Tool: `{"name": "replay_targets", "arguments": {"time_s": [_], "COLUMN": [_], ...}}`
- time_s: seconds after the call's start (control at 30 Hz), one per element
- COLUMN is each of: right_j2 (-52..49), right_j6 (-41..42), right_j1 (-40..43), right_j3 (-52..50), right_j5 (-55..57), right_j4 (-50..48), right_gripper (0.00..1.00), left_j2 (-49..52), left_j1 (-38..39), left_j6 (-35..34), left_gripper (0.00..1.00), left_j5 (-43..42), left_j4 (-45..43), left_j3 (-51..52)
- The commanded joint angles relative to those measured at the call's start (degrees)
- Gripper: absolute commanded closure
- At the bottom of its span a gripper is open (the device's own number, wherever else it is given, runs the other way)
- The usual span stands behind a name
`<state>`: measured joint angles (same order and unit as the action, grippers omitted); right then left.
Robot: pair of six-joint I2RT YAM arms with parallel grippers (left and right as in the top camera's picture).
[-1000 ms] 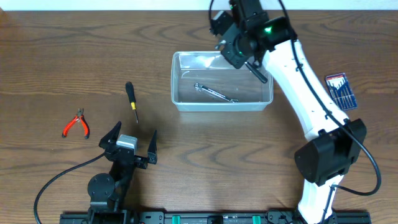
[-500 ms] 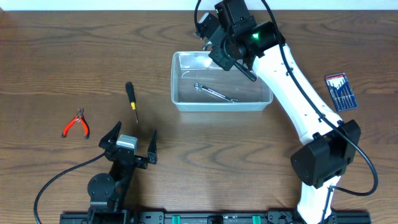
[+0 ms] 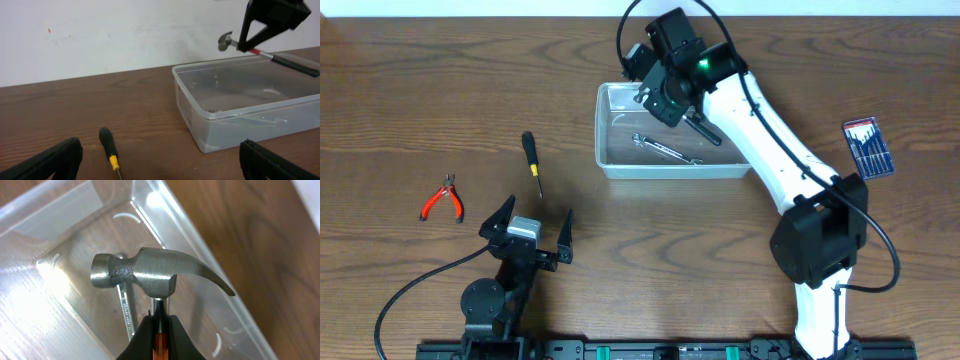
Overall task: Pack container
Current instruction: 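Carry the hammer over the clear container with the right gripper, then lower the hammer into the container and open the right gripper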
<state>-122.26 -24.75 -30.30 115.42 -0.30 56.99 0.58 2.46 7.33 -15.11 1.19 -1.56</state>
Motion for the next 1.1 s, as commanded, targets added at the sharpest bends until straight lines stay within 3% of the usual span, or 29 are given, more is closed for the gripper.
{"name": "replay_targets", "arguments": {"time_s": [0.0,1.07], "right_j2": [-1.9,-11.8], "right_j6": [-0.6,0.9], "right_j1": [-0.8,-1.3], "right_j3": [-0.2,-0.5], "right_j5": [-0.9,-4.3], "right_j4": [0.6,2.6], "right_gripper": [0.99,0.98], "left_j2": [-0.3,-0.3], "left_j1": [-0.2,-0.2], "left_j6": [-0.5,-0.5], "left_gripper": [0.02,0.02], "left_j5": [-1.4,-1.4], "left_j4": [1.5,1.4], "left_j3": [1.3,1.3]}}
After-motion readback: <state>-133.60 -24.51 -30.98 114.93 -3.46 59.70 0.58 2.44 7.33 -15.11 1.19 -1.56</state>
